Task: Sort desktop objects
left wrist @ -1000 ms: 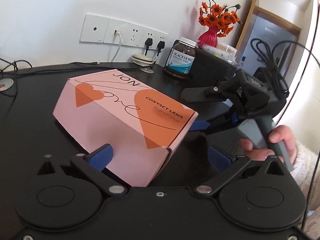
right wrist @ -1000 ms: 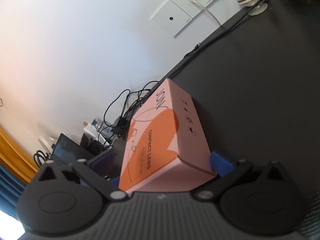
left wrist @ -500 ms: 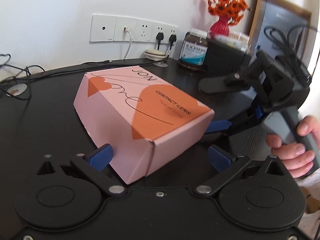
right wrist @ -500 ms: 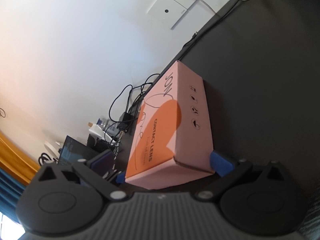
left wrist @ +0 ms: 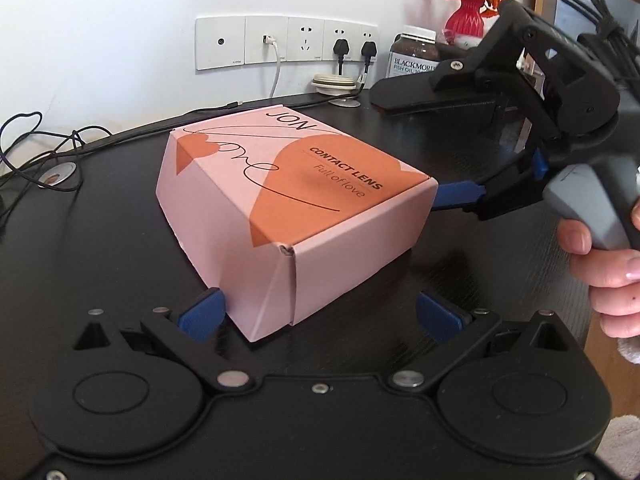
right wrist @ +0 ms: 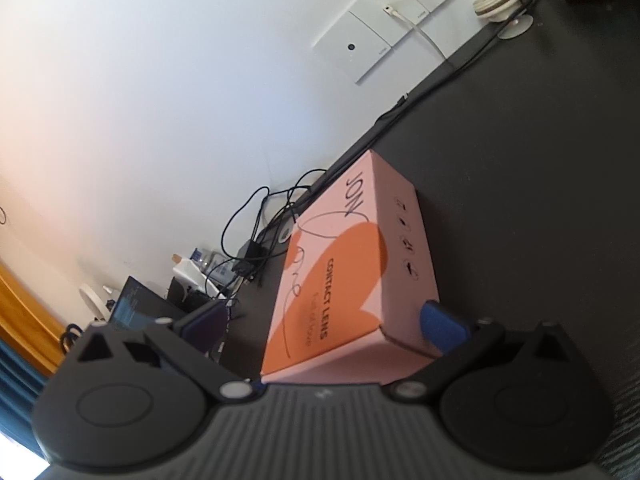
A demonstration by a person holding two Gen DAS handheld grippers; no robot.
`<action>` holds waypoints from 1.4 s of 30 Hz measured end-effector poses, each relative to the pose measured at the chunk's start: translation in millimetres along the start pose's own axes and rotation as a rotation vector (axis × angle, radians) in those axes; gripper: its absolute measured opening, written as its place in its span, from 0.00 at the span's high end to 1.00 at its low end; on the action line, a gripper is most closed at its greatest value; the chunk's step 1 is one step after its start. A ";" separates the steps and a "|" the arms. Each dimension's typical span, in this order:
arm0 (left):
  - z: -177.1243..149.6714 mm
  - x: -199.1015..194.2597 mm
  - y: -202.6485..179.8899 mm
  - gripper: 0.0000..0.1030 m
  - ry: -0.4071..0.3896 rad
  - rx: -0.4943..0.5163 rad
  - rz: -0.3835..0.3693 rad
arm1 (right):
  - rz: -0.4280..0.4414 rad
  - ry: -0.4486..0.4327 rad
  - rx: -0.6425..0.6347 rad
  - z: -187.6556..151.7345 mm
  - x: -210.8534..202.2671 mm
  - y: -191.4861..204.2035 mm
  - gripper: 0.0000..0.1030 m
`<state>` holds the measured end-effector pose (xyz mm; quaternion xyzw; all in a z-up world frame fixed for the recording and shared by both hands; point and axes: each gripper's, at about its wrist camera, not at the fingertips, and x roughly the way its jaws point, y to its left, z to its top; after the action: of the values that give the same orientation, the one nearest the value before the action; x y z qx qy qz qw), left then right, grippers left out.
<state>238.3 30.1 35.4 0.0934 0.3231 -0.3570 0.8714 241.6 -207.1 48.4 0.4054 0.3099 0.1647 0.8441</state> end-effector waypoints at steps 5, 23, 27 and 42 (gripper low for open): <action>0.7 3.0 -5.2 0.00 0.011 0.018 0.028 | -0.004 -0.001 0.005 -0.3 0.0 0.1 0.01; 5.0 13.6 -7.8 0.00 0.039 -0.013 0.042 | 0.000 0.001 0.003 -3.1 0.1 -0.7 0.01; 4.6 14.4 -7.4 0.00 0.041 -0.019 0.040 | -0.005 0.009 0.007 -2.8 2.0 -2.1 0.01; 7.4 10.3 3.5 0.00 -0.002 -0.178 -0.027 | -0.041 0.032 -0.040 -2.2 7.2 6.7 0.00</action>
<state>249.8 24.0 34.5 0.0109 0.3537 -0.3387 0.8718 245.4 -197.9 49.8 0.3794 0.3283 0.1599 0.8501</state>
